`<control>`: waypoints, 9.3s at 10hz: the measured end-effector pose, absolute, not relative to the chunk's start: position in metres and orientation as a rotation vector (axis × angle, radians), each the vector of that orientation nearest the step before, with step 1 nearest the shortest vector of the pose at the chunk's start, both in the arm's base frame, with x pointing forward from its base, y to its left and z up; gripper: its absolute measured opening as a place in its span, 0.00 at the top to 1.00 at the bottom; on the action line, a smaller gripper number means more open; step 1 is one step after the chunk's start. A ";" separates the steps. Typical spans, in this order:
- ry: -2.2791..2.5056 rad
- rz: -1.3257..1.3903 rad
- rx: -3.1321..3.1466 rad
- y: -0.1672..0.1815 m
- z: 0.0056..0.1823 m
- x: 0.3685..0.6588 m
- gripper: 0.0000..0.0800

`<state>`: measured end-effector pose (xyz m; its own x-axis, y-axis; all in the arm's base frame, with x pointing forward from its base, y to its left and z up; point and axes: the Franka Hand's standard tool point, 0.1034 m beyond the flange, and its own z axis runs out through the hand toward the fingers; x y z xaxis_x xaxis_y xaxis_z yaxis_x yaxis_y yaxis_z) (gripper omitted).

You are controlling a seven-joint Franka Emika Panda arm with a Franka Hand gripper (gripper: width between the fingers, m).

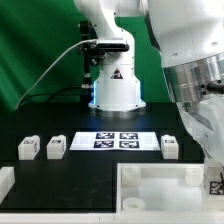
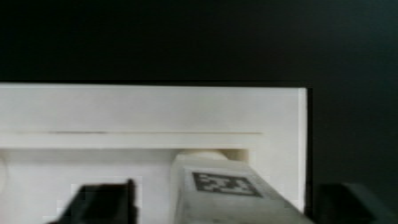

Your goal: Assemble one leg

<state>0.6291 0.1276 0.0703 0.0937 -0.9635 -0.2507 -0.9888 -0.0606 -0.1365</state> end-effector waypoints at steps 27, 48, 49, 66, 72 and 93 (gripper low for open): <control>0.733 0.009 -2.857 0.115 0.072 0.630 0.48; 1.927 0.147 -2.067 0.116 0.069 0.628 0.63; 2.043 0.168 -1.958 0.118 0.069 0.628 0.63; 0.493 -0.053 -2.925 0.126 0.069 0.629 0.49; 1.591 0.091 -2.443 0.119 0.068 0.629 0.62; 2.283 0.220 -1.695 0.132 0.098 0.626 0.19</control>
Offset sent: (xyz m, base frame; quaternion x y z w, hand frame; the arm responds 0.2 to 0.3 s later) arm 0.0118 -0.0015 0.0111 -0.0920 0.0627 -0.5086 0.8538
